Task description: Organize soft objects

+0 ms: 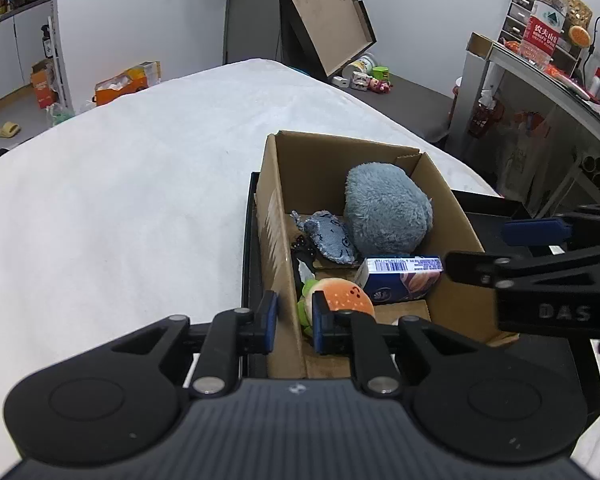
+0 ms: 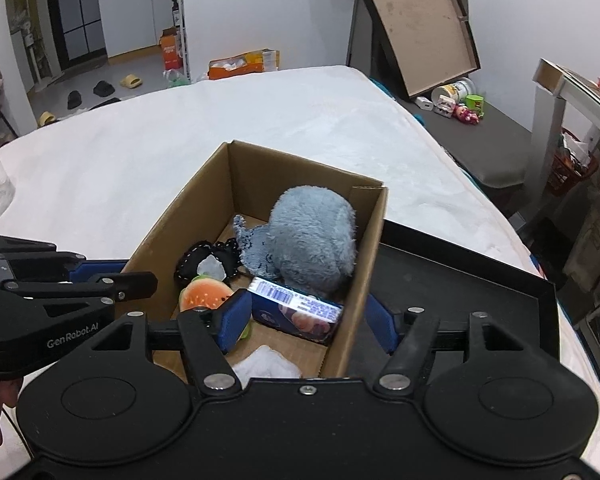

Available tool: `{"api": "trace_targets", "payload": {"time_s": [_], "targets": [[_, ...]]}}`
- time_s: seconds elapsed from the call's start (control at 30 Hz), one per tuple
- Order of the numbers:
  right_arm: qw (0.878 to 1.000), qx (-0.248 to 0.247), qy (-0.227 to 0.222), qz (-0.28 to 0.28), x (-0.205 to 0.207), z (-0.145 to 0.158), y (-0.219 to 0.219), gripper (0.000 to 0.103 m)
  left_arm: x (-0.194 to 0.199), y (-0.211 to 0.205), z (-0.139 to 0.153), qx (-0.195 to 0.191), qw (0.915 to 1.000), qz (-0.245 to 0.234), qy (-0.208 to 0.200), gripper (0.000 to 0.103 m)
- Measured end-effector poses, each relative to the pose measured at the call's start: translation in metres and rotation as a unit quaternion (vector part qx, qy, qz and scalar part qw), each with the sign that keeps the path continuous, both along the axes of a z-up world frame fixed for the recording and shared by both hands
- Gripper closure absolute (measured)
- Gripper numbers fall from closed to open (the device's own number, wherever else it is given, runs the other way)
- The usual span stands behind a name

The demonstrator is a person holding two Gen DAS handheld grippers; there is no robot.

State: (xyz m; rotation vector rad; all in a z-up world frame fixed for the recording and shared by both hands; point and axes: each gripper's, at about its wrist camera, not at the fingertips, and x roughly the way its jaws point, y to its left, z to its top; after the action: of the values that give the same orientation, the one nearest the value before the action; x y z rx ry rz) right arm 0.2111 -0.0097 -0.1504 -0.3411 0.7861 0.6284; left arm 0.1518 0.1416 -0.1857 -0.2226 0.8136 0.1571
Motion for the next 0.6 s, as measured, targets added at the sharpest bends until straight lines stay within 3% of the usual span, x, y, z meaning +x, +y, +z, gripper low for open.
{"api": "trace_targets", "payload": {"time_s": [0.13,0.27,0.4,0.6], "targets": [[1.000,0.006,0.002,-0.009,-0.002,0.007,-0.013,0.034,0.001,-0.006,0.002,0.009,0.9999,-0.001,0.008,0.077],[1.000,0.016,0.016,-0.016,-0.001,0.018,-0.031,0.027,0.002,-0.011,0.007,0.004,0.9998,-0.013,0.015,0.054],[0.999,0.026,0.031,-0.022,-0.001,0.030,-0.049,0.017,-0.002,-0.015,0.019,0.009,0.9996,-0.020,0.016,0.038],[0.996,0.044,0.046,-0.056,0.005,0.048,-0.087,0.008,-0.008,-0.025,0.038,0.024,0.9992,-0.025,0.018,0.027]]}}
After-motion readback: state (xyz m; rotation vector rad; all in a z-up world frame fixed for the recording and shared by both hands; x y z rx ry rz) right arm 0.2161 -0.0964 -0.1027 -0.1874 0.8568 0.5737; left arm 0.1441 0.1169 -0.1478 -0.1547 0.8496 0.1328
